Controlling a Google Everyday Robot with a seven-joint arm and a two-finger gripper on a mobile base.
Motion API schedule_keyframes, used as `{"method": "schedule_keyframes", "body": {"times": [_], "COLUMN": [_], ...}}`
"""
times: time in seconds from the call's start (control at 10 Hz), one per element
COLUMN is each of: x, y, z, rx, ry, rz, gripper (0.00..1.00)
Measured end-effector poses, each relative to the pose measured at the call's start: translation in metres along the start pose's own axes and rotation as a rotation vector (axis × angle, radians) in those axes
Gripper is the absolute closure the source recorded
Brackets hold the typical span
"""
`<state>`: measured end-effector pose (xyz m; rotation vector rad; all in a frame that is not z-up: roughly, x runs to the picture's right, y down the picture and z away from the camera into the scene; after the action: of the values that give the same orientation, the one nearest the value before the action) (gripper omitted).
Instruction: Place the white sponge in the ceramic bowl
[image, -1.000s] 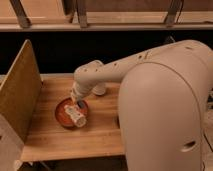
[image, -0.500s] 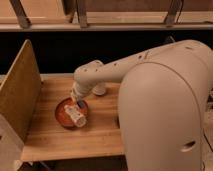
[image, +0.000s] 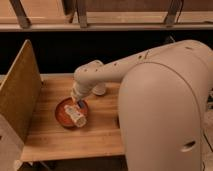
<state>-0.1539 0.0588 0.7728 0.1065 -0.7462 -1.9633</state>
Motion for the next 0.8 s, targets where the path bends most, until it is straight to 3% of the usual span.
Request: {"method": "schedule_keyframes", "body": {"times": [0.8], "x": [0.0000], "y": [0.0000], "z": [-0.0001], "rx": [0.000], "ry": [0.000], "rz": [0.000], "gripper": [0.20]}}
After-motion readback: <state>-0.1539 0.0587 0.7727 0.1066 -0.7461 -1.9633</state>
